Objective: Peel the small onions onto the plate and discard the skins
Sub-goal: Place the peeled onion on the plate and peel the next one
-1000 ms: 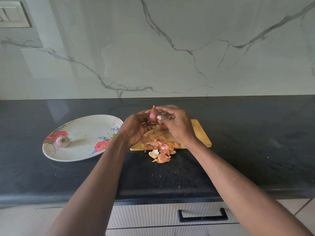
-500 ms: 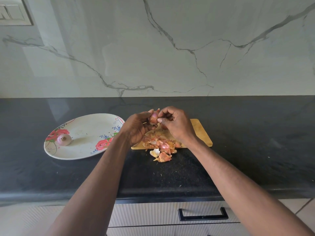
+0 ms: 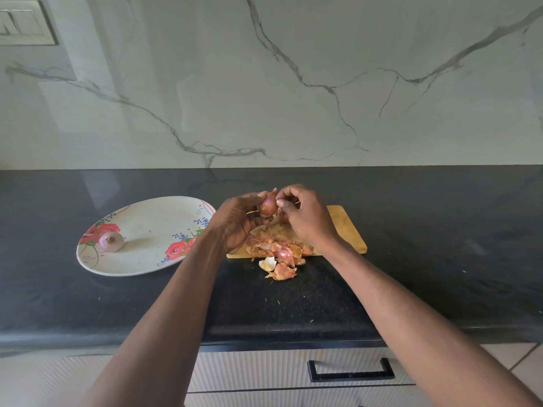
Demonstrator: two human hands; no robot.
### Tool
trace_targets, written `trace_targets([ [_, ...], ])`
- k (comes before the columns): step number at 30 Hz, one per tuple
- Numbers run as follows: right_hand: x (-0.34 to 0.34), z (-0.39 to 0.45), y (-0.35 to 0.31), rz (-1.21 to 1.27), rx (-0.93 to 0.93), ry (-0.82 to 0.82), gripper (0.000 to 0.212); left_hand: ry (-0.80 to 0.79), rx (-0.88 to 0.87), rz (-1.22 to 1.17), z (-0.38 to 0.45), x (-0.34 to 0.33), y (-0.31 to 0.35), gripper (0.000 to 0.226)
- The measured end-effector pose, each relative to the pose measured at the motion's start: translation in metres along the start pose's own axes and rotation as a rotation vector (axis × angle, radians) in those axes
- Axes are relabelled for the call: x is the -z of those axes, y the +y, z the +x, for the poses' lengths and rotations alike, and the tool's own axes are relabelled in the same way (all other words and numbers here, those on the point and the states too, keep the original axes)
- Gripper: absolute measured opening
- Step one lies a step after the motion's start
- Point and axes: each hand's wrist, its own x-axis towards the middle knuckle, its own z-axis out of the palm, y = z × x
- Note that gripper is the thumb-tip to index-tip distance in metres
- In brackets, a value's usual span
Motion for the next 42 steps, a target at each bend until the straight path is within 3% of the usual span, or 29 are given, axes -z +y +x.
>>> trace_targets([
  [6, -0.0027, -0.0033, 0.0018, -0.146, 0.125, -0.014, 0.007, 0.027, 0.003, -0.038, 0.0018, 0.0011, -0.0018, 0.021],
  [11, -0.0016, -0.0035, 0.002, -0.133, 0.122, -0.005, 0.005, 0.09, -0.02, -0.1, 0.0057, 0.0044, -0.0016, 0.021],
  [15, 0.0007, -0.0022, 0.0013, -0.024, 0.065, 0.02, 0.024, 0.046, -0.022, -0.12, 0.0065, 0.0052, -0.0012, 0.019],
  [20, 0.0022, -0.002, -0.0008, 0.062, 0.055, 0.054, 0.02, -0.022, -0.035, -0.078, 0.0047, 0.0059, -0.0007, 0.017],
  [29, -0.0003, -0.0033, 0.0031, -0.014, 0.181, -0.028, 0.034, 0.018, -0.01, -0.045, 0.0, 0.0032, 0.0022, 0.013],
  [35, 0.0007, -0.0073, -0.0005, 0.107, 0.19, -0.036, 0.029, 0.024, -0.007, -0.056, 0.0001, 0.0034, 0.0021, 0.011],
  [42, -0.0006, -0.0076, 0.0026, 0.04, 0.21, -0.012, 0.015, 0.042, 0.013, -0.058, -0.0005, 0.0031, 0.0017, 0.011],
])
